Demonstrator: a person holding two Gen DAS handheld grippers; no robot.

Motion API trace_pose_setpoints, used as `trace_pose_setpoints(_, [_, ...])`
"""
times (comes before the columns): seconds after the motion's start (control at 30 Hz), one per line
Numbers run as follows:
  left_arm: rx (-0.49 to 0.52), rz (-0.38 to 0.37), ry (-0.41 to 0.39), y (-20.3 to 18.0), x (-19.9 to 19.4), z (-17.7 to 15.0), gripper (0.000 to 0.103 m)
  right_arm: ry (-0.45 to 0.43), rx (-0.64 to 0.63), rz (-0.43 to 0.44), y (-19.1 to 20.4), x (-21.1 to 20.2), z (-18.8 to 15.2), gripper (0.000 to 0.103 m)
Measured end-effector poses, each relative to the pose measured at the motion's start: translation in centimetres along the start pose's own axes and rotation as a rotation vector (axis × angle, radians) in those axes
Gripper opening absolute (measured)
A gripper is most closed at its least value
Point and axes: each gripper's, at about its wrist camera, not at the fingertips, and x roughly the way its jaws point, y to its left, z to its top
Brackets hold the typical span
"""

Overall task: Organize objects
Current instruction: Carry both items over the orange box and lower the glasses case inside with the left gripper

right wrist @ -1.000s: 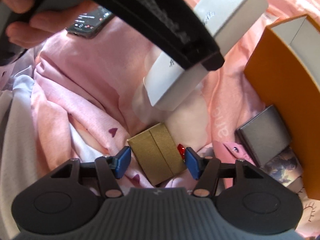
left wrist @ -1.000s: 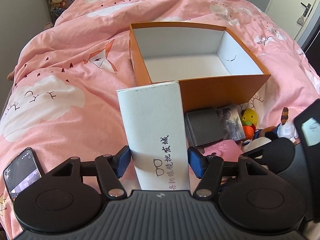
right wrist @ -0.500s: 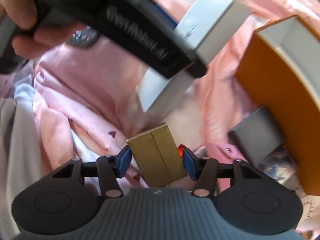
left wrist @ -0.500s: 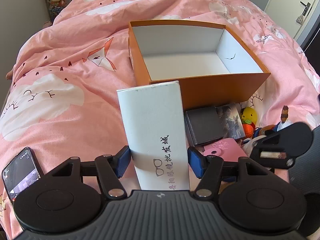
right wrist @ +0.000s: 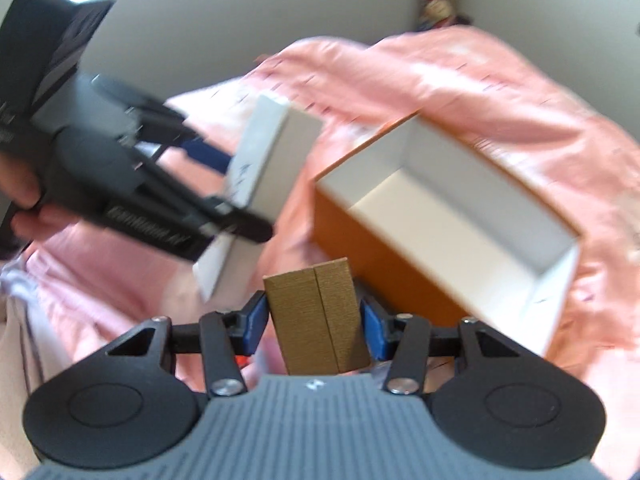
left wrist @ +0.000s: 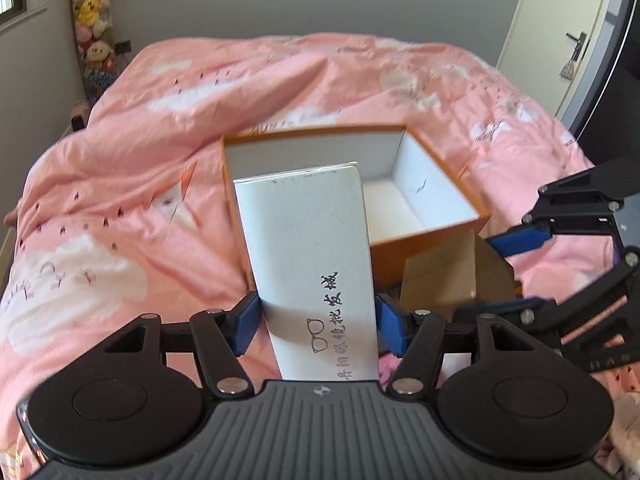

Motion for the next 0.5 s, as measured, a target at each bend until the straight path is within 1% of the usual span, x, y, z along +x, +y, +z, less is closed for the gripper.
trace_pose_setpoints(0.13, [0.03, -0.029, -0.061, -0.6, -0.6, 2.8, 0.071, -0.069, 0.023, -0.083, -2.1, -2.7, 1.6, 0.052])
trace_pose_setpoints(0.27, [0.043, -0.06, -0.093, -0.4, -0.2, 6.3, 0.071, -0.132, 0.047, -0.157, -4.5, -3.9, 3.1, 0.052])
trace_pose_setpoints(0.37, [0.046, -0.064, -0.102, -0.3, 1.1, 8.7, 0.071, -0.169, 0.066, -0.207, -6.3, -4.1, 4.4, 0.052])
trace_pose_setpoints(0.5, [0.025, -0.043, -0.062, 0.1, 4.6, 10.7, 0.071, -0.188, 0.104, -0.264, -8.2, -2.7, 5.6, 0.051])
